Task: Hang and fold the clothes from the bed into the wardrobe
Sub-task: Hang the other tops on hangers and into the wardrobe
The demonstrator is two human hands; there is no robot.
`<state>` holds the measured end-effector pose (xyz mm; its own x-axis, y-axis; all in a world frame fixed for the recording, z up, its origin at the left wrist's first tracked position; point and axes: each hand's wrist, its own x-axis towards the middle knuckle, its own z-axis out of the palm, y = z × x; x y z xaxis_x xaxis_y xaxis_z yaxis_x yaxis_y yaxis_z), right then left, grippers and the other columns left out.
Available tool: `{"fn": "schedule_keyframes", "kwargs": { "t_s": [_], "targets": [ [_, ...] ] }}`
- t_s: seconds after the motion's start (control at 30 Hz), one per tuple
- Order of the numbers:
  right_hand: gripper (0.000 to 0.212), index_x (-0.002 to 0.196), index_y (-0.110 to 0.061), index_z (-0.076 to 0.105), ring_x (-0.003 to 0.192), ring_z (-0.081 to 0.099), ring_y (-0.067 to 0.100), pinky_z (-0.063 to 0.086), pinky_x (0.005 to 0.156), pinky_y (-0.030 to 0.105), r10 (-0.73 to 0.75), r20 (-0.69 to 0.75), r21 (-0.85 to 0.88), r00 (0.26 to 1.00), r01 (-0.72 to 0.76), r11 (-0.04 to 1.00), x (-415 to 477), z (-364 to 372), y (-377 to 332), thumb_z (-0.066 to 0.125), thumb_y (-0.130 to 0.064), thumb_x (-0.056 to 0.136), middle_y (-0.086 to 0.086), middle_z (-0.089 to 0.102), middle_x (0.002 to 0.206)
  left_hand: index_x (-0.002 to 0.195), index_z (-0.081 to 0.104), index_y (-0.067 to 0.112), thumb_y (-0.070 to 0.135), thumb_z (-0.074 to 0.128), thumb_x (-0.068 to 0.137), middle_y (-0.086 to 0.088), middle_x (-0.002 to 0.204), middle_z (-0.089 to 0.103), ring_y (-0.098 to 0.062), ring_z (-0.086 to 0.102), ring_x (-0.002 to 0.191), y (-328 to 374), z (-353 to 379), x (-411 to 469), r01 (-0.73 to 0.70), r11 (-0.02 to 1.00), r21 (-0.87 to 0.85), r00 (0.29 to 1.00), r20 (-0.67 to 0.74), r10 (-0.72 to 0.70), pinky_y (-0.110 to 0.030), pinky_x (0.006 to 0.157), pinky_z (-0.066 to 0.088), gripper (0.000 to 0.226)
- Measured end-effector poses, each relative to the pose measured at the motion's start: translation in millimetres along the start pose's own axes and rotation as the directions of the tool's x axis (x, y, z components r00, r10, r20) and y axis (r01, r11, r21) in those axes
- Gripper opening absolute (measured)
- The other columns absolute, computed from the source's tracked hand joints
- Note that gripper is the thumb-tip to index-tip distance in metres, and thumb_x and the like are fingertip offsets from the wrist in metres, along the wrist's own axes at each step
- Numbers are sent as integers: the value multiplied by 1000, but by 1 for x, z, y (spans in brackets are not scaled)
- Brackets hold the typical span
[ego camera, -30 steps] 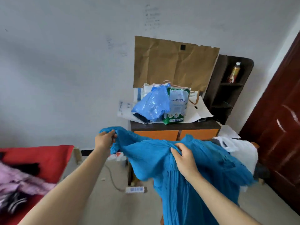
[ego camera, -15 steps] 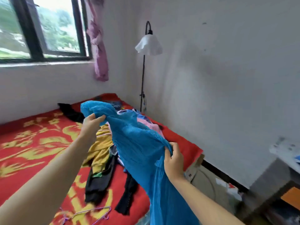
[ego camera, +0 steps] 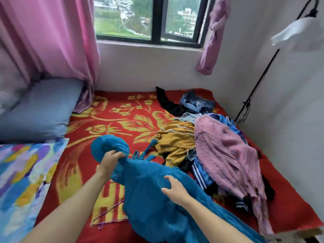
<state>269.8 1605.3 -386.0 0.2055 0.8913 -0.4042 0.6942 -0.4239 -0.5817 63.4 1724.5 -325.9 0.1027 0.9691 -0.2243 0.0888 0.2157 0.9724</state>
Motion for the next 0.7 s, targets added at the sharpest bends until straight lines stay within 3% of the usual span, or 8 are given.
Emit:
{"fn": "schedule_keyframes", "kwargs": {
  "t_s": [0.2,0.3,0.4,0.47,0.53,0.57,0.63,0.7],
  "targets": [
    [54,141,-16,35,133,36,19,29,106,27,-215,34,119,976,210,970,52,-25,-31,52,-16,90,3,41,141,52,48,11,11,51,48,-1,55,44,-13,41,55,24,-2,-18,-26,996,-87,999,19,28,-27,54,33,5],
    [59,144,-19,33,136,31,14,23,105,18,-353,89,182,931,333,925,72,-40,-53,50,-7,88,-2,36,146,54,51,5,17,58,33,-5,55,47,-16,44,56,50,-2,-15,-38,979,-199,998,33,46,-27,54,34,25],
    [72,145,-23,29,138,26,11,20,99,9,-468,184,238,864,423,874,85,-54,-77,43,7,82,-4,31,149,44,55,10,11,54,54,-4,50,50,-14,47,49,80,1,-20,-111,939,-325,993,-8,115,-19,49,38,10],
    [79,147,-28,25,131,34,9,26,93,3,-544,265,274,796,479,834,89,-57,-95,42,12,80,-4,31,148,37,55,11,-3,42,65,-1,44,52,-10,50,41,101,-3,-26,-170,911,-375,985,-52,163,-12,44,40,34],
    [84,148,-35,16,103,50,2,39,79,5,-588,397,267,704,525,808,93,-57,-111,46,8,82,-6,33,145,39,56,12,16,69,43,0,46,54,-10,53,43,121,-11,-33,-239,858,-454,970,-85,226,-12,49,46,14],
    [85,148,-35,11,95,49,-4,41,75,5,-603,475,258,641,554,792,94,-56,-119,48,7,84,-6,31,147,41,58,13,23,78,23,-1,48,56,-12,55,46,129,-17,-37,-268,833,-484,963,-110,246,-13,52,48,28],
    [80,150,-27,13,110,45,-5,40,85,9,-574,635,234,517,579,781,92,-55,-129,52,5,87,-2,31,149,45,60,12,25,81,4,-2,53,60,-14,58,50,138,-33,-40,-290,802,-521,956,-193,220,-16,56,51,48],
    [61,143,-17,33,116,45,5,41,98,22,-497,751,189,436,579,793,90,-54,-136,56,0,89,1,45,140,49,63,11,24,81,0,-2,56,62,-15,60,52,144,-47,-45,-310,786,-535,947,-245,207,-18,57,53,54]
  ]
}}
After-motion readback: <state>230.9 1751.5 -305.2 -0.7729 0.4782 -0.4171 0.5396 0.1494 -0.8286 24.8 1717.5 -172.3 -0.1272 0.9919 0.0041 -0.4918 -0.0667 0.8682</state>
